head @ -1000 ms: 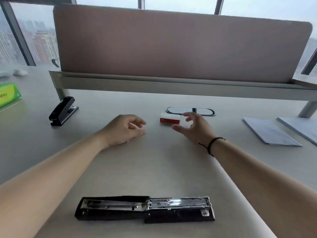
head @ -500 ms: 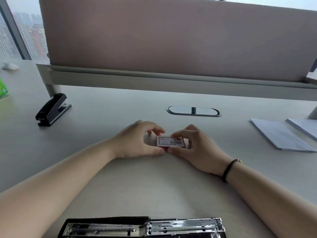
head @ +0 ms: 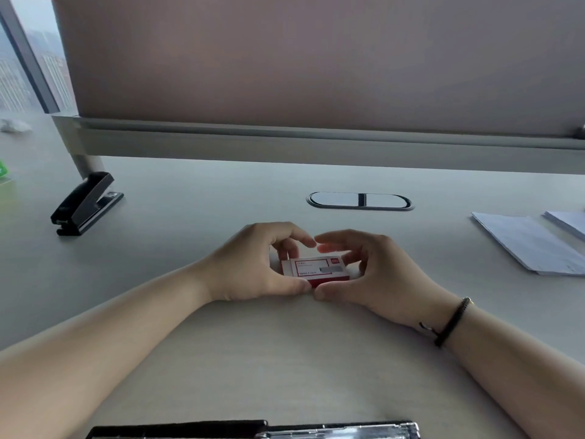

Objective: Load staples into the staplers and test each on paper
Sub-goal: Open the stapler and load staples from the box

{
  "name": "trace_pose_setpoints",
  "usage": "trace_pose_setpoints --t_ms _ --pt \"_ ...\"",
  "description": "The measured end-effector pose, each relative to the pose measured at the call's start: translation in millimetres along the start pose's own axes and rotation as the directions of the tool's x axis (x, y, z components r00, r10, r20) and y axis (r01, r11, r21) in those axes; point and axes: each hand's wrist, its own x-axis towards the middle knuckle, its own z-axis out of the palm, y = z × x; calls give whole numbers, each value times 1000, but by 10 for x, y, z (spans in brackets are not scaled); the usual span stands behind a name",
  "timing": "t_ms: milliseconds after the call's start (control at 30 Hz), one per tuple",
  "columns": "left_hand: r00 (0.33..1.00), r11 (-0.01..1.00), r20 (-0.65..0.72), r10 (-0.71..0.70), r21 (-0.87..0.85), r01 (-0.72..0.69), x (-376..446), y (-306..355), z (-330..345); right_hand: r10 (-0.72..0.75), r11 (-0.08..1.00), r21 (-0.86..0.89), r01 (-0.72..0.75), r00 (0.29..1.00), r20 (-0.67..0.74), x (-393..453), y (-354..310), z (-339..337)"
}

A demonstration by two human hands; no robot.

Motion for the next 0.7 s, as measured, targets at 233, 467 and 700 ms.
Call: trace_pose_setpoints --t_ms 233,467,700 --pt "1000 999 -6 -10 -33 10 -10 -17 -41 -11 996 -92 12 1000 6 -12 -2 16" --pt "998 990 43 -51 -127 56 -24 -107 -158 -16 989 -148 16 1000 0 -16 27 -87" --pt "999 985 48 -13 -172 21 0 -139 -173 -15 990 -140 15 1000 0 -16 29 -85"
